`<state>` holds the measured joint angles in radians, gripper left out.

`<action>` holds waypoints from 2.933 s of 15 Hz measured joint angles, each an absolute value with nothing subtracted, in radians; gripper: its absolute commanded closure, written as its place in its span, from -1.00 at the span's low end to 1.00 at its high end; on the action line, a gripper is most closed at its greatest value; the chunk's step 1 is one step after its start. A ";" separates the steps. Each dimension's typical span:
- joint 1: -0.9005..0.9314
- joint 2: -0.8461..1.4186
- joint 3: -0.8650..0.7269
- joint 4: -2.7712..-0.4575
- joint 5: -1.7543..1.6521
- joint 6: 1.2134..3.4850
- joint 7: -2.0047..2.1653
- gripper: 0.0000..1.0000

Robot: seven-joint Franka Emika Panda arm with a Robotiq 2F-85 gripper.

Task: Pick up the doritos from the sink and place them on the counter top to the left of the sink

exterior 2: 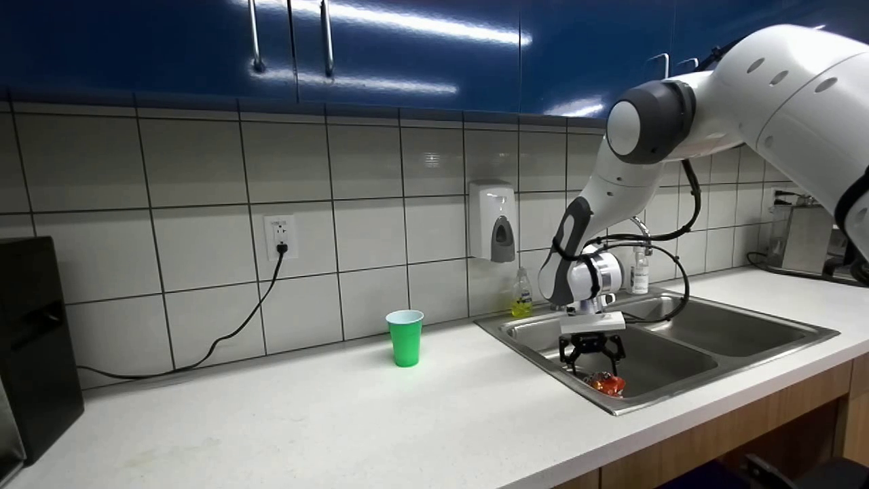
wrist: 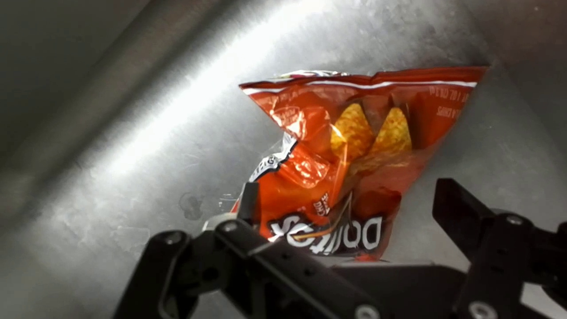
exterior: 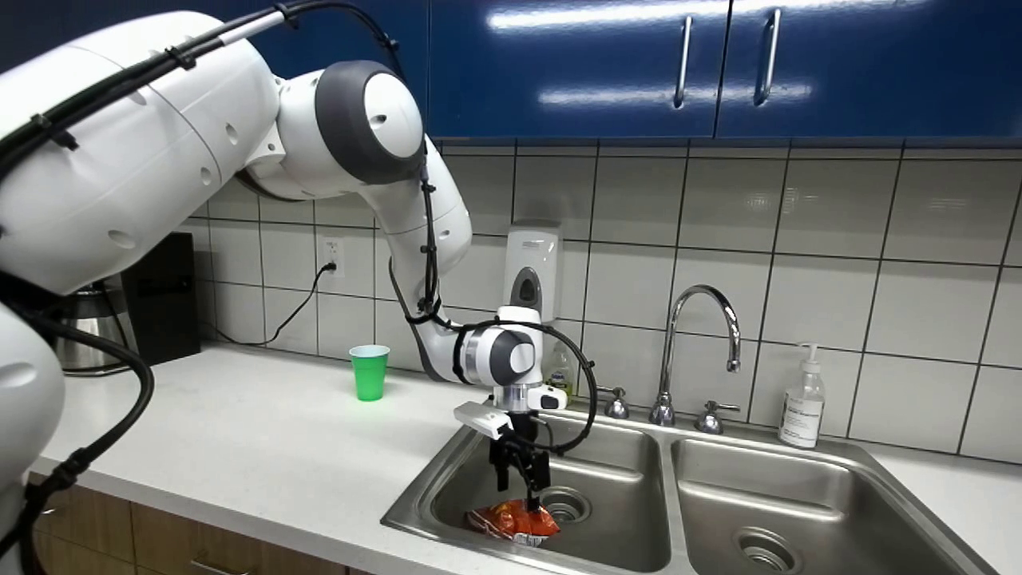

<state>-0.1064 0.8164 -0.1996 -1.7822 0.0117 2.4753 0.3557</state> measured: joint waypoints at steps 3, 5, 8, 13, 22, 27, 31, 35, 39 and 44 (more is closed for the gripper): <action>-0.095 0.823 -0.211 -1.778 0.012 2.478 0.384 -1.00; -0.090 0.826 -0.215 -1.776 0.012 2.478 0.396 -1.00; -0.087 0.830 -0.219 -1.776 0.024 2.478 0.425 -1.00; -0.087 0.839 -0.221 -1.776 0.069 2.479 0.473 -1.00; -0.086 0.842 -0.225 -1.776 0.105 2.494 0.522 0.13; -0.085 0.845 -0.226 -1.776 0.105 2.499 0.538 0.88; -0.084 0.854 -0.227 -1.776 0.106 2.506 0.541 1.00; -0.083 0.855 -0.227 -1.776 0.106 2.509 0.542 1.00; -0.075 0.853 -0.234 -1.776 0.106 2.509 0.542 1.00; -0.055 0.817 -0.253 -1.778 0.106 2.509 0.542 1.00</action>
<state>-0.0546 0.8166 -0.2526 -1.7783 0.1060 2.5086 0.5419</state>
